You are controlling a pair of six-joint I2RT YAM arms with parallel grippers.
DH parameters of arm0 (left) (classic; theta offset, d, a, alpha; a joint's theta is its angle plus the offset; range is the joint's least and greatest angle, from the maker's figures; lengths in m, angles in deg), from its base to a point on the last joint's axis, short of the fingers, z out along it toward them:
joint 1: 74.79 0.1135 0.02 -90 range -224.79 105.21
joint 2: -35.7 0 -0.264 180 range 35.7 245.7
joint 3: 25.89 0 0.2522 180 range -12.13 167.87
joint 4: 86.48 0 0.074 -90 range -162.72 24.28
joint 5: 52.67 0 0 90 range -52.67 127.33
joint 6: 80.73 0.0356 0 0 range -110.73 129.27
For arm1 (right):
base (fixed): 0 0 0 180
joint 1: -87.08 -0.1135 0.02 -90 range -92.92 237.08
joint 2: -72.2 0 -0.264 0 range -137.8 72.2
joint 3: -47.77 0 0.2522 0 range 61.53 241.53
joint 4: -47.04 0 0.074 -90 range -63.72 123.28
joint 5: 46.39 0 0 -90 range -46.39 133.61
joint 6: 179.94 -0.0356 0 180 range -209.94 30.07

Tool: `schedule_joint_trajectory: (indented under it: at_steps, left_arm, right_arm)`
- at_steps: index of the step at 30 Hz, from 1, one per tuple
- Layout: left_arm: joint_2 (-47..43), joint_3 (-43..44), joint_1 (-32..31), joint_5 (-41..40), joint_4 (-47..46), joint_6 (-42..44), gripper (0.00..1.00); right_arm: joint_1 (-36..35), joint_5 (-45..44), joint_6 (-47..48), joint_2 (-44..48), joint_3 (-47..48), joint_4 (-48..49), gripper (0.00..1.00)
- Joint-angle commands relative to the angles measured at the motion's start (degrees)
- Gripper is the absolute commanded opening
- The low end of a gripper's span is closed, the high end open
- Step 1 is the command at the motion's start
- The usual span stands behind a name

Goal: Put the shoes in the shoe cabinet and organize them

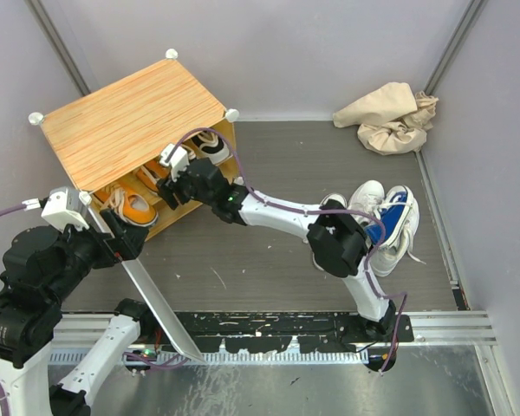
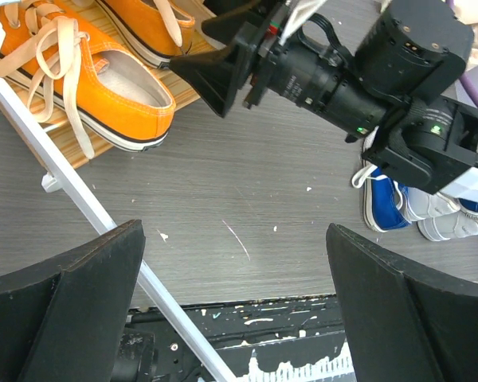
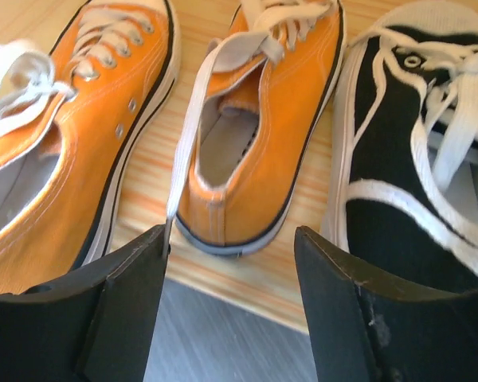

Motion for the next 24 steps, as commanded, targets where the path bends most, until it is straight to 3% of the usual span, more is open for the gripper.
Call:
schedule_joint_trajectory:
  at_steps: [1,9,24]
  left_arm:
    - [-0.5,1.2,-0.2,-0.7,0.1,-0.6,0.98]
    - [-0.7,2.2,-0.2,-2.1,1.7,-0.8,0.98]
    - [-1.1,1.2,-0.2,-2.0,1.2,-1.1,0.98]
  right_arm:
    - [0.2,4.1,-1.0,10.6,-4.4,4.5,0.69]
    - [-2.0,13.2,0.1,17.3,-12.3,3.9,0.70]
    - [-4.8,17.4,-0.8,10.6,-7.1,3.6,0.69]
